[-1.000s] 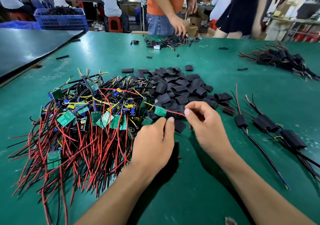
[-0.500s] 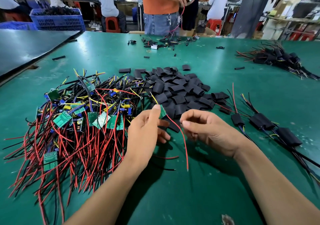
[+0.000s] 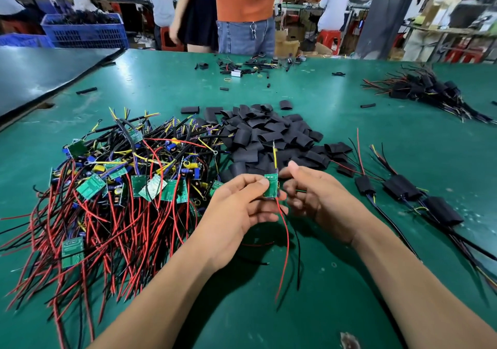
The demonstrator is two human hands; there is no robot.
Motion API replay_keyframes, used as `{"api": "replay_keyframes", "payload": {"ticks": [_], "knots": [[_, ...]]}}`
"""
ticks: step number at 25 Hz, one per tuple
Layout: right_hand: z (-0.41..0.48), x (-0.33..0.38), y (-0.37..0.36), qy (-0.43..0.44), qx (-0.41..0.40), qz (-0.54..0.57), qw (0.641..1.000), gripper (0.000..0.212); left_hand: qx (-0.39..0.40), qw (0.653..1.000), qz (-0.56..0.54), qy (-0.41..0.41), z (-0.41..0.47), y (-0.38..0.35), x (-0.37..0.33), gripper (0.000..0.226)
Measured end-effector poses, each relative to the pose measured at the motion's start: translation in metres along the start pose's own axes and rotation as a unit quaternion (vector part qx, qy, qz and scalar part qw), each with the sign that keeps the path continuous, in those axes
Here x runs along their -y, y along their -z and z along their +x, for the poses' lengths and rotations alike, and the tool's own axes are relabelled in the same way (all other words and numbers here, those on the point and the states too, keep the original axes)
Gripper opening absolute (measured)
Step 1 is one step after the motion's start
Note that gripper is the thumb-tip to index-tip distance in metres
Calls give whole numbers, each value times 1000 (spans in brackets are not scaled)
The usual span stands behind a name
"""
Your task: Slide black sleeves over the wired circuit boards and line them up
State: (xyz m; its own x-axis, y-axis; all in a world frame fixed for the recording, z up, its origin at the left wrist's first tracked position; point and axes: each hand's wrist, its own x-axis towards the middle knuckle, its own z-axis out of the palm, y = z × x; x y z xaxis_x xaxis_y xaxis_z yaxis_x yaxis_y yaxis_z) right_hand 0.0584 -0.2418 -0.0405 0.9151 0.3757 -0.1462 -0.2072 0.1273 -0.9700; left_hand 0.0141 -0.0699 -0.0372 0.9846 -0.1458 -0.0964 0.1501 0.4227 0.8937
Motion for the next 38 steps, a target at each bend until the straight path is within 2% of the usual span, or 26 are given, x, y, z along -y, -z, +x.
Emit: {"api": "replay_keyframes", "payload": {"ticks": [3, 7, 11, 13, 15, 17, 20, 23, 27, 31, 33, 35, 38], "knots": [[-1, -3, -4, 8, 45, 6, 999, 47, 56, 998, 15, 12, -2, -2, 2, 3], [-3, 2, -3, 46, 65, 50, 996, 35, 83, 996, 15, 20, -3, 1, 3, 3], [-2, 7, 2, 78, 22, 55, 995, 38, 72, 996, -20, 39, -1, 3, 1, 12], [-2, 7, 3, 85, -4, 63, 994, 30, 68, 996, -22, 47, 0, 2, 1, 16], [0, 7, 1, 91, -31, 73, 993, 21, 67, 997, -4, 45, 1, 2, 3, 22], [2, 6, -2, 100, -61, 54, 992, 21, 70, 996, 36, 37, 1, 1, 6, 28], [4, 2, -6, 115, -91, -1, 989, 27, 67, 995, 62, 36, -1, 1, 8, 23], [4, -1, -6, 113, -99, -10, 989, 29, 61, 996, 52, 48, 0, 2, 8, 15], [4, 0, -8, 84, -52, -34, 994, 40, 50, 998, 20, 45, 1, 1, 9, 4], [-1, 4, -5, 3, 4, -61, 998, 42, -6, 1000, 14, -20, 4, 4, 5, 6], [-5, 4, -3, -18, 52, -60, 997, 38, -23, 998, 22, -56, 4, 7, 5, 6], [-9, 5, -1, -5, 73, -43, 996, 29, -9, 998, 13, -65, 3, 9, 3, 16], [-12, 10, 5, 21, 87, -23, 996, 18, 36, 998, -47, -12, 2, 11, -4, 18]]}}
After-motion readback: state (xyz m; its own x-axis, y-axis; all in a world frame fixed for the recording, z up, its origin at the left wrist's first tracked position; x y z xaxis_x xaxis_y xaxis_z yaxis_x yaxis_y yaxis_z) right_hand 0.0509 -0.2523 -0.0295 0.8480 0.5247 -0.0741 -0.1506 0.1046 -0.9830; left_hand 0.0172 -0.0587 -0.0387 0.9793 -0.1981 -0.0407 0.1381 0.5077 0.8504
